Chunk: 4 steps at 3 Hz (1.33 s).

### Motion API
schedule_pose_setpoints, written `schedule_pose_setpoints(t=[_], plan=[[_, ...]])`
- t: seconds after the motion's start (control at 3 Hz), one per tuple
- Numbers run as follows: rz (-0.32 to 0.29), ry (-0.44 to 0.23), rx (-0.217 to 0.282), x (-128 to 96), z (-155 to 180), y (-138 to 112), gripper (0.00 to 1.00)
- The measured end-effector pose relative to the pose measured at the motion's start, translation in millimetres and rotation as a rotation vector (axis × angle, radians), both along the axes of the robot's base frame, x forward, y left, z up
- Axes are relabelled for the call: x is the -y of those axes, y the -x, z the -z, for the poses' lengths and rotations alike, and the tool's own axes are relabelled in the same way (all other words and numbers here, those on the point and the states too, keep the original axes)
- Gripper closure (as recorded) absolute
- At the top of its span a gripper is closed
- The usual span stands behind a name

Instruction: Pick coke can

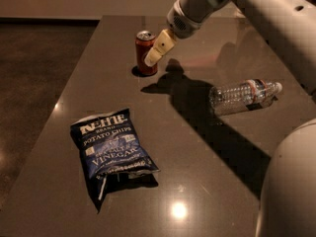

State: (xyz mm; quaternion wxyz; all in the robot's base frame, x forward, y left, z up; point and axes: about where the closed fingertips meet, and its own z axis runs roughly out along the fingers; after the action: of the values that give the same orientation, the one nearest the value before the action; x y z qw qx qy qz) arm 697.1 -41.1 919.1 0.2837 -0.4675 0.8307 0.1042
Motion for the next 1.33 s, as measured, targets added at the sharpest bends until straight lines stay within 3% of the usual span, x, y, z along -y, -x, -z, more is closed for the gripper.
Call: schedule_pose_setpoints(t=[0.67, 1.0, 1.33], plan=[[-0.039, -0.029, -0.002, -43, 11, -4, 0.00], [-0.060, -0.058, -0.002, -65, 6, -10, 0.24], [-0.081, -0.077, -0.009, -75, 1, -13, 0.55]])
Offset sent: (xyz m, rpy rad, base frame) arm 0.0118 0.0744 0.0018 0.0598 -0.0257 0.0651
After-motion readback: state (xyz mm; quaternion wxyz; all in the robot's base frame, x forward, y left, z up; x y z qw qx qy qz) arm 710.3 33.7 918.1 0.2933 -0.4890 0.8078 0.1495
